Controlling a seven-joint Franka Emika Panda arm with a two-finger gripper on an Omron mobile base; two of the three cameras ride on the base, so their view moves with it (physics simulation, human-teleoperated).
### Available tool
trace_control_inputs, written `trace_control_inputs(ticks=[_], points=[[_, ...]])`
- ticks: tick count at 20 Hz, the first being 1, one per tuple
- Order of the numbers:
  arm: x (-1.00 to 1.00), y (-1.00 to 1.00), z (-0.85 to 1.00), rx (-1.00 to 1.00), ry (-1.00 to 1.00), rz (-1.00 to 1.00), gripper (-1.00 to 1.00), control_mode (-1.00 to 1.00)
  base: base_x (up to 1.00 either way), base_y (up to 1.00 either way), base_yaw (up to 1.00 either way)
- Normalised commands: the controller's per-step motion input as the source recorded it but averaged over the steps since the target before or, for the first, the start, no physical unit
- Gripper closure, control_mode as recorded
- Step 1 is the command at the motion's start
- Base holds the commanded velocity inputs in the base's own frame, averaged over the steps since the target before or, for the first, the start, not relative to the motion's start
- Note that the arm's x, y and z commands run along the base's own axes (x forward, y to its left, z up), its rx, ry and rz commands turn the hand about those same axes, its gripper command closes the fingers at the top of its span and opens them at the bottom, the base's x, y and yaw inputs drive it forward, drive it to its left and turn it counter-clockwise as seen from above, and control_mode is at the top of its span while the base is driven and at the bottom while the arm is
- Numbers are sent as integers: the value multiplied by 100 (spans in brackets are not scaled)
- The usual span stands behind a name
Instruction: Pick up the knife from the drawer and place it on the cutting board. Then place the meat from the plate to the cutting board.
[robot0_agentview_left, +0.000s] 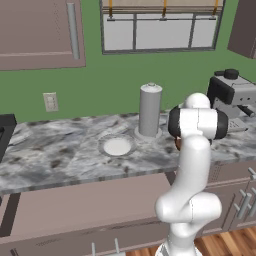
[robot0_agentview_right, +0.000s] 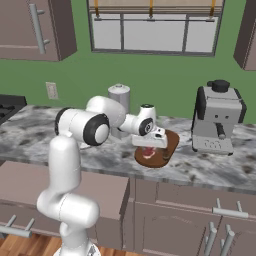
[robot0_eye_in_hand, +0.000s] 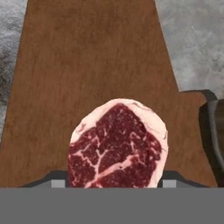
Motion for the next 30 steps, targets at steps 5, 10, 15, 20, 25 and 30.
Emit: trace_control_inputs(ticks=[5, 10, 15, 20, 25, 30], points=[[-3, -19, -3, 3, 0, 2, -100, -100, 0, 0, 0], [-9, -17, 70, 0, 0, 0, -100, -100, 0, 0, 0], [-7, -5, 94, 0, 0, 0, -100, -100, 0, 0, 0], [-37, 0, 94, 0, -2, 0, -100, -100, 0, 0, 0], [-60, -9, 89, 0, -8, 2, -100, -100, 0, 0, 0], [-74, -23, 54, 0, -12, 1, -100, -100, 0, 0, 0]])
